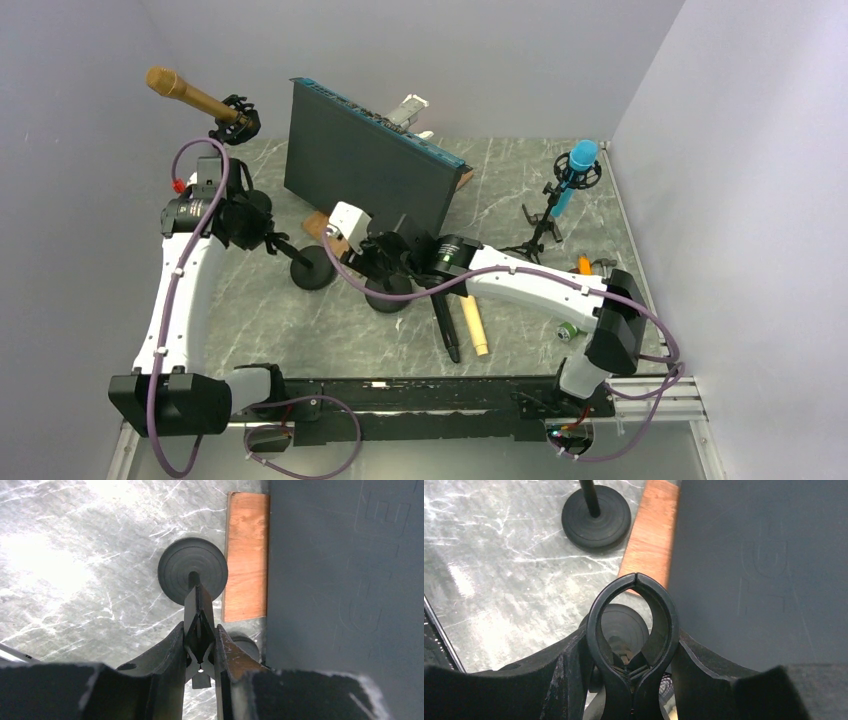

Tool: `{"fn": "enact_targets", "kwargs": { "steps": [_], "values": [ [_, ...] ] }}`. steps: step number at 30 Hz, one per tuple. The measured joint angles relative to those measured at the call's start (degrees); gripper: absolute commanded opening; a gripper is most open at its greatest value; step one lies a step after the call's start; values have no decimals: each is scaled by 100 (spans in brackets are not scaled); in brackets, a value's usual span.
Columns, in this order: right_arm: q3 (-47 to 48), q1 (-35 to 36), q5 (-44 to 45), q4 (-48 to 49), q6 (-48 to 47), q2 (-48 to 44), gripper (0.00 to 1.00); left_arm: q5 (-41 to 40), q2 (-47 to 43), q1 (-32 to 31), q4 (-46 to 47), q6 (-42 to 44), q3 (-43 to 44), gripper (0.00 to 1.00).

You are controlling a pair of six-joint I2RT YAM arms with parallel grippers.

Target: Remove the microphone from the stand

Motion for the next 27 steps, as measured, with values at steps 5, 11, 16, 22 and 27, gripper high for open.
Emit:
{"fn": "enact_targets", "kwargs": {
  "steps": [5, 11, 16, 22, 27],
  "values": [
    [-31, -35, 221, 9, 37, -85, 0, -240, 0, 7, -190, 26, 85, 0],
    [-256, -160, 295, 42, 92, -85, 0, -317, 72, 50, -376, 146, 192, 0],
    [-319, -240, 313, 129, 197, -94, 0, -205, 245, 48, -251, 188, 251, 0],
    [-321, -249, 308, 136, 251, -94, 41, -87, 367, 48, -57, 302, 251, 2],
    [-319, -249, 313, 136, 278, -92, 66, 44, 590, 48, 98, 426, 339, 31]
  ]
}}
